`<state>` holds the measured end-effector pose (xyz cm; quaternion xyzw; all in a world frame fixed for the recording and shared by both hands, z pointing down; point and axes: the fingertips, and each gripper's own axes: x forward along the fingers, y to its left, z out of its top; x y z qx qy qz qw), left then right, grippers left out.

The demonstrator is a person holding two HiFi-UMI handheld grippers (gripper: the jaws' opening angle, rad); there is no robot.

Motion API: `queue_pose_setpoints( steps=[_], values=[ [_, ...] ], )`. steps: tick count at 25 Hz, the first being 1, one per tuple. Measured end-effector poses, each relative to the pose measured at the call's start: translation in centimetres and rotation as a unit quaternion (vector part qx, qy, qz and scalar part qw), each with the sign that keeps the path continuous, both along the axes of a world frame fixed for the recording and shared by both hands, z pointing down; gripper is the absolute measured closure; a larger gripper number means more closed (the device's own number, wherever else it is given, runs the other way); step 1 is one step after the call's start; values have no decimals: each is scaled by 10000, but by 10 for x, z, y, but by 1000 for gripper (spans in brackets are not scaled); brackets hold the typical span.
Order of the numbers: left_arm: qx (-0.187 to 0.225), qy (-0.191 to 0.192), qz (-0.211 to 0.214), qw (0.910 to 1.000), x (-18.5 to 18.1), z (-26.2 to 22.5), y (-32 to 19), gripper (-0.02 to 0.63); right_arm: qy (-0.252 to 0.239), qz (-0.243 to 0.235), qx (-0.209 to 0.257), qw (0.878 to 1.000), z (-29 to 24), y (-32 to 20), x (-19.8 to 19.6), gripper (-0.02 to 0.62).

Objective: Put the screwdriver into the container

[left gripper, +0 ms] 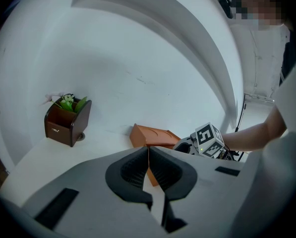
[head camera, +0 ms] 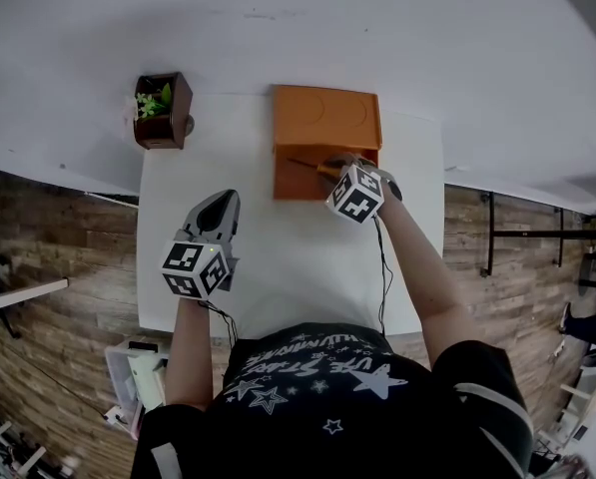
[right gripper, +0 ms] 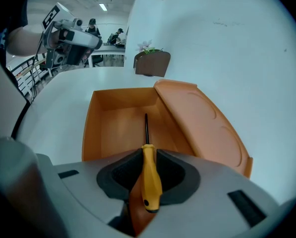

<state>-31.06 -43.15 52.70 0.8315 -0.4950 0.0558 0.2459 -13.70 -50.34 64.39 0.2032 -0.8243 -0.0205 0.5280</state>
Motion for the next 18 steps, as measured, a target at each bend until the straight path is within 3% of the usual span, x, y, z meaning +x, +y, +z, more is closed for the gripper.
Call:
queue_pose_setpoints(
  steps=[7, 18],
  values=[
    [90, 1, 21, 10000, 6, -11, 11, 584, -308, 240, 37, 9992, -25, 11, 7, 502],
    [356, -110, 125, 9992, 24, -40, 50, 584, -952, 675, 646, 9911, -87, 43, 21, 503]
  ],
)
